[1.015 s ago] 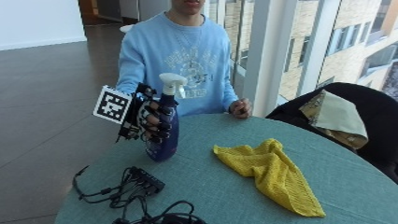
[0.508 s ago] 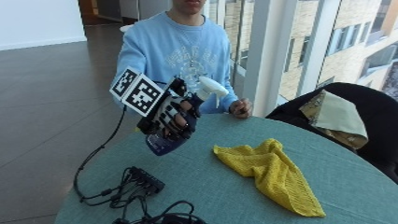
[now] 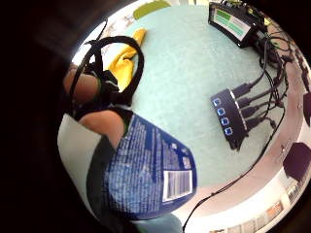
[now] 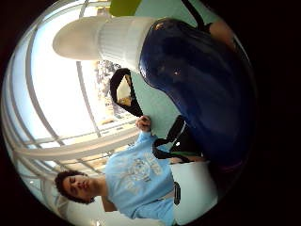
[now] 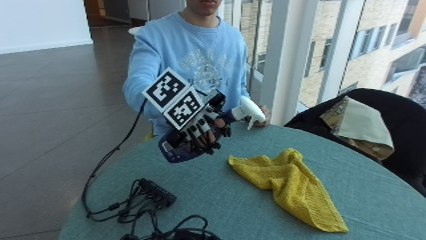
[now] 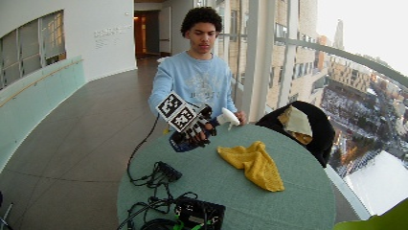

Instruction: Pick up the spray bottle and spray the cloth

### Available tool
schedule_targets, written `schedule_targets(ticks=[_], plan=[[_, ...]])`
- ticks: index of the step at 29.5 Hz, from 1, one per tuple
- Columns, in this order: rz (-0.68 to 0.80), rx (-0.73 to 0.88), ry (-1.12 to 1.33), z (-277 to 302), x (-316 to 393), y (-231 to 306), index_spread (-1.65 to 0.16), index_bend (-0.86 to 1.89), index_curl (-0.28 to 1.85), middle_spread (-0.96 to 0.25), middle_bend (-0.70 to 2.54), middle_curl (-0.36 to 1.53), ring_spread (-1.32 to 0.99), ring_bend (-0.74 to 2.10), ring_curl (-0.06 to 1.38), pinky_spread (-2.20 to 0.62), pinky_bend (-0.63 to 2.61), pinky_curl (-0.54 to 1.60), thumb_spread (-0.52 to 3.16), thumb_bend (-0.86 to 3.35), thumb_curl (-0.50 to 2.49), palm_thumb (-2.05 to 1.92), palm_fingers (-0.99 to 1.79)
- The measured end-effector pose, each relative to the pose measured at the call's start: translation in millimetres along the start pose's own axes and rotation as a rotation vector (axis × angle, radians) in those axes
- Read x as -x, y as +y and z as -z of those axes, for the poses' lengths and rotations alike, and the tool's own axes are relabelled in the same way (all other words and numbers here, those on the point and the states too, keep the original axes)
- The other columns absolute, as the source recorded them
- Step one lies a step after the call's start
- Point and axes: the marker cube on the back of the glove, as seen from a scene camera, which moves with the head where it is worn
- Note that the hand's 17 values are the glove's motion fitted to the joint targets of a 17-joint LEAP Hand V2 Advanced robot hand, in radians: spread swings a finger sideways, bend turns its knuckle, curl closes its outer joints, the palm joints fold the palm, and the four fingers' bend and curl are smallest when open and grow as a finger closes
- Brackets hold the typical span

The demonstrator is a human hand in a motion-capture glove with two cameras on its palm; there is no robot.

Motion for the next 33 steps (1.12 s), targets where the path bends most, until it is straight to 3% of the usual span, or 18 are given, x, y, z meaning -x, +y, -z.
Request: schedule_targets(ticks=[33], plan=[[-0.099, 0.112, 0.141, 0.7, 11.3, -24.3, -0.28, 0.08, 0.20, -0.06, 0.26, 0.44, 0.01, 0.49, 0.37, 0.16, 0.35, 0.37, 0.80, -0.02, 0.66, 0.85, 1.02]])
